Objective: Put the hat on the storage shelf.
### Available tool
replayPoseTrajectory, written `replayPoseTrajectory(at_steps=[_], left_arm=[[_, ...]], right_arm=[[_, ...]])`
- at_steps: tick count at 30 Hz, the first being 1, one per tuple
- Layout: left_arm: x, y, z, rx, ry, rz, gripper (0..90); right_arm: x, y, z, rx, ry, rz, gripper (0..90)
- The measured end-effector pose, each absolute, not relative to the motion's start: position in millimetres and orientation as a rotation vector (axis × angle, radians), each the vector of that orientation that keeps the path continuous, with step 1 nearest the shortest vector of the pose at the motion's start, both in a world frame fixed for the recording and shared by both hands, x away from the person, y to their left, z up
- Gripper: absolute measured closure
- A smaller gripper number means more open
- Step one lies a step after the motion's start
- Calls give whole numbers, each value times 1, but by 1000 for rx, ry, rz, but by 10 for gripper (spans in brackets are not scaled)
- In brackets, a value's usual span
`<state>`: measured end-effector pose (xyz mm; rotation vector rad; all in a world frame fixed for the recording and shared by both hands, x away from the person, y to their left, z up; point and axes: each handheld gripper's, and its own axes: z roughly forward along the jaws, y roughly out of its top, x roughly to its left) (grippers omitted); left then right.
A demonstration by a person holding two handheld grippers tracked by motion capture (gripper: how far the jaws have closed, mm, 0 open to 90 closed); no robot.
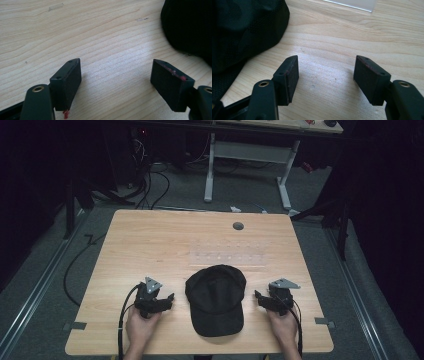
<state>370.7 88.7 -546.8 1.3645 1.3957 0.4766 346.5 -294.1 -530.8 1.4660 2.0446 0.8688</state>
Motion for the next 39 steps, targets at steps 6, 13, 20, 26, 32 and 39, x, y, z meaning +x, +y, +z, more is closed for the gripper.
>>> replayPoseTrajectory(at_steps=[6, 13, 20, 26, 32, 39], left_arm=[[371, 89, -547, 1363, 1398, 478, 248], [371, 89, -547, 1362, 1399, 478, 248], [371, 89, -547, 1362, 1400, 479, 249], [371, 89, -547, 1363, 1400, 479, 249], [371, 89, -547, 1363, 1400, 478, 249], [371, 89, -547, 1363, 1400, 478, 250]], right_arm=[[346, -294, -531, 1466, 2045, 868, 371], [347, -294, -531, 1464, 2046, 868, 373], [347, -294, -531, 1465, 2045, 869, 377], [346, -294, -531, 1465, 2043, 865, 378], [346, -293, -531, 1468, 2041, 863, 377], [346, -294, -531, 1477, 2030, 866, 416]])
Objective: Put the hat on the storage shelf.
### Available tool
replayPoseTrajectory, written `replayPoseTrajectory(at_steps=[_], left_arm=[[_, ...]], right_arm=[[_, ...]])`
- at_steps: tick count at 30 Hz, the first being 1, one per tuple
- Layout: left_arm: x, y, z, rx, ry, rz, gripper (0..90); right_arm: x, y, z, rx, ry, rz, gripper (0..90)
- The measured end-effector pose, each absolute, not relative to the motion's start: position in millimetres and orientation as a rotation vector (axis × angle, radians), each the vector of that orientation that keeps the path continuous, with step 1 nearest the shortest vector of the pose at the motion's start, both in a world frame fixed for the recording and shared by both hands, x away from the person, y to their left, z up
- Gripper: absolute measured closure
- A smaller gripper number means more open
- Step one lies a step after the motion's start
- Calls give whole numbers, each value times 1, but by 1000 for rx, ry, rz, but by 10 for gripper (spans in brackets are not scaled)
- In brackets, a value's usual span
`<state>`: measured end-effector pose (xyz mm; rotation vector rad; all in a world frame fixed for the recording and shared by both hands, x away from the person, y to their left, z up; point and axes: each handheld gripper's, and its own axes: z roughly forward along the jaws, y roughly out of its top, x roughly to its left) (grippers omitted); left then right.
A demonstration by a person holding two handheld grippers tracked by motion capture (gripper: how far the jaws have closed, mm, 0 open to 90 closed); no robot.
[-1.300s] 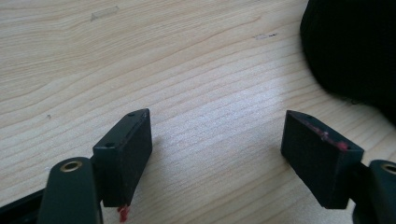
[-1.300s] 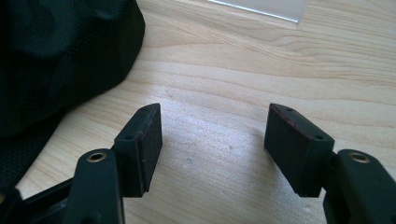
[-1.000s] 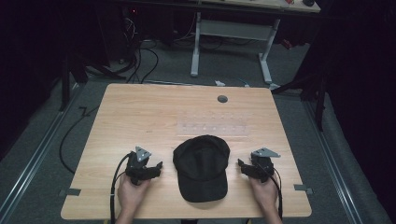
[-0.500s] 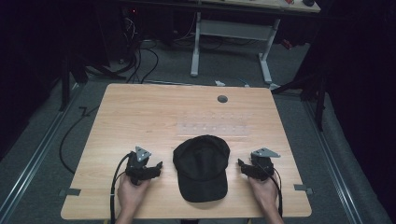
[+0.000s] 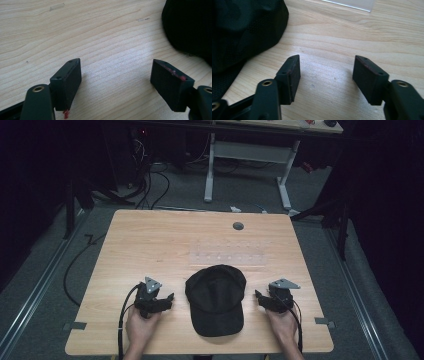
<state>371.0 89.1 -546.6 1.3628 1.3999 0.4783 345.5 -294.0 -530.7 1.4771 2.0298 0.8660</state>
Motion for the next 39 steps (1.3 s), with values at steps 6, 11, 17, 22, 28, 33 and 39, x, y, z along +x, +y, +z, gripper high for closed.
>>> replayPoseTrajectory(at_steps=[6, 11, 17, 22, 28, 33, 39], left_arm=[[371, 89, -547, 1361, 1401, 477, 250], [371, 89, -547, 1362, 1400, 476, 249], [371, 89, -547, 1360, 1400, 477, 250], [371, 89, -547, 1361, 1400, 476, 250], [371, 90, -546, 1359, 1402, 475, 250], [371, 90, -546, 1359, 1402, 475, 250], [371, 90, -546, 1359, 1401, 476, 250]], right_arm=[[342, -300, -530, 1517, 2003, 919, 481], [331, -306, -524, 1515, 1973, 999, 487], [321, -301, -511, 1460, 2001, 1072, 473], [320, -291, -504, 1414, 2028, 1133, 475], [325, -280, -493, 1377, 2107, 1193, 508], [331, -271, -484, 1320, 2136, 1199, 529], [339, -259, -477, 1271, 2160, 1208, 521]])
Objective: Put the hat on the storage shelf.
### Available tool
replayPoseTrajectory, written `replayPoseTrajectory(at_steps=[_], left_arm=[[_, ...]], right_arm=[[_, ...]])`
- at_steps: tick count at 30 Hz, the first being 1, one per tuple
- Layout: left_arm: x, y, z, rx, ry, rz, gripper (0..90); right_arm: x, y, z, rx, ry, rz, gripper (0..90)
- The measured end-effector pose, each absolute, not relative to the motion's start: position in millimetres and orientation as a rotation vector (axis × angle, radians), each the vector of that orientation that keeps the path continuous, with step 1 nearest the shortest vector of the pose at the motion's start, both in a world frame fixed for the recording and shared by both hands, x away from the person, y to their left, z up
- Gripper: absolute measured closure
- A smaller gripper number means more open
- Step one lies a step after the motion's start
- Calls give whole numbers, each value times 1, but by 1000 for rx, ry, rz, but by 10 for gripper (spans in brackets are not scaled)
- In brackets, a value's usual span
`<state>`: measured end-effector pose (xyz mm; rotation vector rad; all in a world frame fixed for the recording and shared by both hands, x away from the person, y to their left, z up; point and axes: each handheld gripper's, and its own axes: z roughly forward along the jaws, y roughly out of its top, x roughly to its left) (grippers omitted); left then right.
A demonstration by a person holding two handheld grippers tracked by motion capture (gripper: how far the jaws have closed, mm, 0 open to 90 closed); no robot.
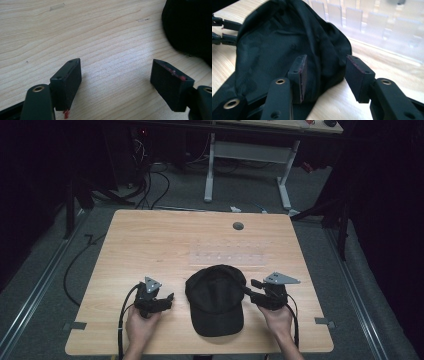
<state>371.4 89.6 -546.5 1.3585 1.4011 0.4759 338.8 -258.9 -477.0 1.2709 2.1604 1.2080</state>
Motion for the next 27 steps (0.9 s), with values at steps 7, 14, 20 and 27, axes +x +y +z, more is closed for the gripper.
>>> replayPoseTrajectory(at_steps=[7, 14, 20, 27], left_arm=[[371, 90, -546, 1359, 1401, 475, 250], [371, 90, -546, 1358, 1401, 475, 250], [371, 90, -546, 1358, 1401, 476, 251], [371, 90, -546, 1357, 1402, 474, 251]], right_arm=[[348, -244, -471, 1221, 2151, 1220, 500], [362, -233, -468, 1208, 2165, 1221, 498], [373, -228, -465, 1190, 2170, 1230, 491], [383, -221, -466, 1179, 2194, 1196, 508]])
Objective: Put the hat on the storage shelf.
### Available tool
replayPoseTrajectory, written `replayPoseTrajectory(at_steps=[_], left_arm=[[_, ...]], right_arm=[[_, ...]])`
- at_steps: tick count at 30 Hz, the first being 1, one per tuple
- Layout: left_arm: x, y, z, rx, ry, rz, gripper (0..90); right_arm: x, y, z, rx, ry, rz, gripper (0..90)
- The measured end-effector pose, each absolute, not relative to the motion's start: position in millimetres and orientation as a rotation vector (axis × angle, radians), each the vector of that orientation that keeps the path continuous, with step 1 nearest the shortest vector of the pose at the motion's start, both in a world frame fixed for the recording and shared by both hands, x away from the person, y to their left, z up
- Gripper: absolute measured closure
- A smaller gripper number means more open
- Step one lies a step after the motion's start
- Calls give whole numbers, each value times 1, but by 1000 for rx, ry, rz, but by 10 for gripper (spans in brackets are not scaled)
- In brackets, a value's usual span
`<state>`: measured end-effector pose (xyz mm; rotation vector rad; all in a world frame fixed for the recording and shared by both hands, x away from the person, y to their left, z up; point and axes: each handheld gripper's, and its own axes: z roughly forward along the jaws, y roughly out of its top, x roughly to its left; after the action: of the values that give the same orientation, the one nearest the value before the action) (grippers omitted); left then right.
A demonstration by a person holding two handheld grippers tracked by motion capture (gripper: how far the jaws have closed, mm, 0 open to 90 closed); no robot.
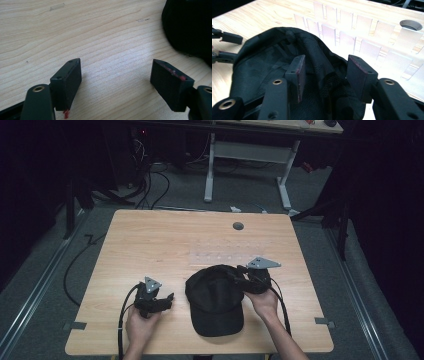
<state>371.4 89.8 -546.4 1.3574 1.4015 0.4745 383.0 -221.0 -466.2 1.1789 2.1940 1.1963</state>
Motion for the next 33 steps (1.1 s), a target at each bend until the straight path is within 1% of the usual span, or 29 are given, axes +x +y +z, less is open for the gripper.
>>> replayPoseTrajectory(at_steps=[8, 9, 13, 15, 25, 33], left_arm=[[371, 90, -546, 1358, 1401, 475, 251], [371, 90, -546, 1358, 1401, 475, 251], [371, 90, -546, 1358, 1401, 475, 251], [371, 90, -546, 1358, 1401, 475, 251], [371, 90, -546, 1359, 1401, 476, 251], [371, 90, -546, 1359, 1401, 475, 251]], right_arm=[[390, -218, -468, 1206, 2234, 1169, 555], [390, -216, -469, 1193, 2245, 1159, 585], [391, -216, -471, 1181, 2263, 1150, 650], [391, -216, -471, 1174, 2267, 1151, 665], [389, -217, -472, 1051, 2311, 1125, 814], [388, -220, -471, 1021, 2325, 1125, 842]])
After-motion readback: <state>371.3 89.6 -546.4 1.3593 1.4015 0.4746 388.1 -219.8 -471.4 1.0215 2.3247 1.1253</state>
